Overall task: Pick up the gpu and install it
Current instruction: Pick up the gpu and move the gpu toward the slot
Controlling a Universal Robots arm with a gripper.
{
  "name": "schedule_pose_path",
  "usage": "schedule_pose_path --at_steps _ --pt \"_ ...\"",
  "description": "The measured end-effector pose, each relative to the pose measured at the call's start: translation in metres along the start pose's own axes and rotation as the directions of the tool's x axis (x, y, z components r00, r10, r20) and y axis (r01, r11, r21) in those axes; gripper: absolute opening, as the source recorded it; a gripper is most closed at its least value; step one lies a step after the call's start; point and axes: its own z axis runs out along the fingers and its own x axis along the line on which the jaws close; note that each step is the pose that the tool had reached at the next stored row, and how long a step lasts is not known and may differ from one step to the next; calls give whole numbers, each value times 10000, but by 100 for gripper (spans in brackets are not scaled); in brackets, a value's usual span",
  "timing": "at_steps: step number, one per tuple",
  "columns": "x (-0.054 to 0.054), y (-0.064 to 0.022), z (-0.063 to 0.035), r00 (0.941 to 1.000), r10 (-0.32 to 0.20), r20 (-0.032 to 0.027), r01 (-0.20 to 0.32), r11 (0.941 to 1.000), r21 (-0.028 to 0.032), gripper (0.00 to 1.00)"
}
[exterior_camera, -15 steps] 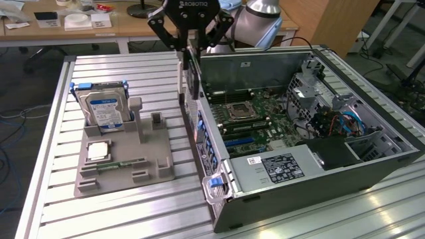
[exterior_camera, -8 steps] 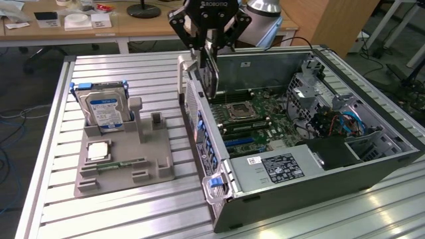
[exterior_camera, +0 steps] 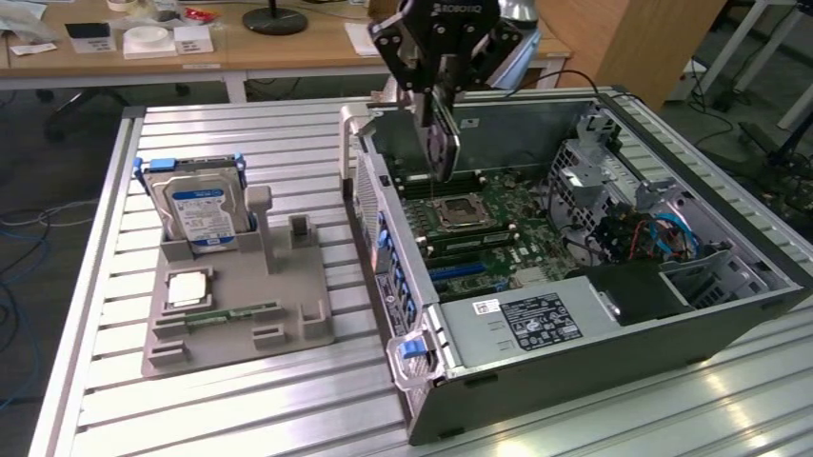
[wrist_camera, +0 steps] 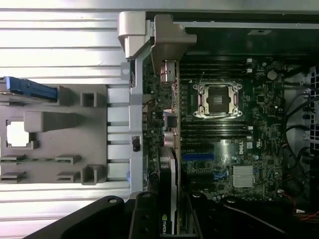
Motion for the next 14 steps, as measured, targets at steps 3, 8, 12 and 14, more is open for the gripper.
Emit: schedule_pose_path --at_steps 3,8,12,14 --pt "-132 5 3 10000 -6 -2 6 10000 -13 27" --pt "-358 15 10 10000 -13 -3 13 10000 -42 27" --pt "-530 22 15 10000 -18 -4 18 10000 -66 27" --pt "-616 25 18 10000 -23 -5 23 10000 -77 27"
